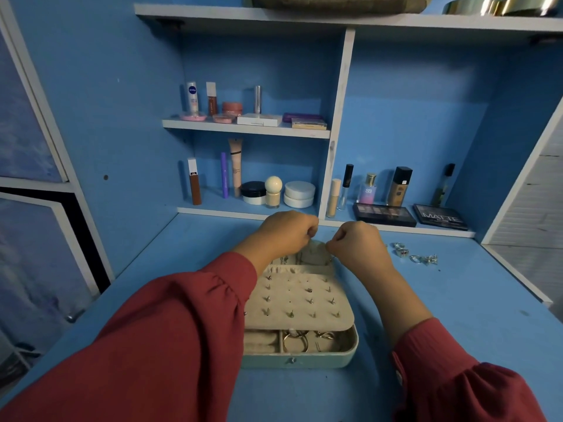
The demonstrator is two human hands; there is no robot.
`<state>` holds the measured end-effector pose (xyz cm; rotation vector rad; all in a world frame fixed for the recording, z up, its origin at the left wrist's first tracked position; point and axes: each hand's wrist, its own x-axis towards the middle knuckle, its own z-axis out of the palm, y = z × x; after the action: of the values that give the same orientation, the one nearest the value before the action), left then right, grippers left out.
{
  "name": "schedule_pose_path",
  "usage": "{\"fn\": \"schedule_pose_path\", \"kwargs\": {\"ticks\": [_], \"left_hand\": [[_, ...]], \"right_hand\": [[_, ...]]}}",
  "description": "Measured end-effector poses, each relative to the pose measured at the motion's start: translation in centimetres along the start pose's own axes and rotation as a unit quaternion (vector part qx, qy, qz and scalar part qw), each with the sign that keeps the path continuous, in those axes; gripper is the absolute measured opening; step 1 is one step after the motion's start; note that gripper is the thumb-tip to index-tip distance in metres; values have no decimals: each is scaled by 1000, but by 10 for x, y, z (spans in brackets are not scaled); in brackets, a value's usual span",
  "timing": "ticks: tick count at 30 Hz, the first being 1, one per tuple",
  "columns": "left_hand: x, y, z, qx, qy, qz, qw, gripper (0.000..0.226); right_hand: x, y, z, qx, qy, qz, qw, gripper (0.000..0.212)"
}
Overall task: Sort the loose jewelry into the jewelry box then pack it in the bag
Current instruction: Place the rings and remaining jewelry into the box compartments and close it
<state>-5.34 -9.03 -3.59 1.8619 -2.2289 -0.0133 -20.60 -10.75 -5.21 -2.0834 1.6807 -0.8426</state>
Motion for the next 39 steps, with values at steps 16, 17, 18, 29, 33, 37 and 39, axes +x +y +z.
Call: {"fn": "schedule_pose_path", "kwargs": {"ticks": [16, 17, 18, 29, 33, 37, 39], "left_hand": [[3, -2, 11, 116, -17, 78, 990, 28], [3, -3, 11, 130, -14, 87, 988, 28], [3, -3, 10, 146, -10, 99, 984, 29], [-4, 4, 6, 153, -44, 66, 985, 28], [-9, 7, 0, 104, -72, 37, 991, 31], [-14, 7, -5, 80, -79, 35, 993, 32], [-15, 7, -7, 62, -80, 26, 995, 31]], "right_hand": [[2, 5, 0, -17, 5, 10, 1000, 15], [2, 5, 0, -18, 7, 9, 1000, 15], [2, 4, 0, -19, 10, 6, 1000, 16], [2, 5, 1, -5, -5, 14, 1000, 18], [3, 5, 1, -4, -21, 24, 999, 20], [2, 4, 0, -4, -39, 24, 999, 13], [1, 4, -2, 3, -43, 19, 999, 8]]}}
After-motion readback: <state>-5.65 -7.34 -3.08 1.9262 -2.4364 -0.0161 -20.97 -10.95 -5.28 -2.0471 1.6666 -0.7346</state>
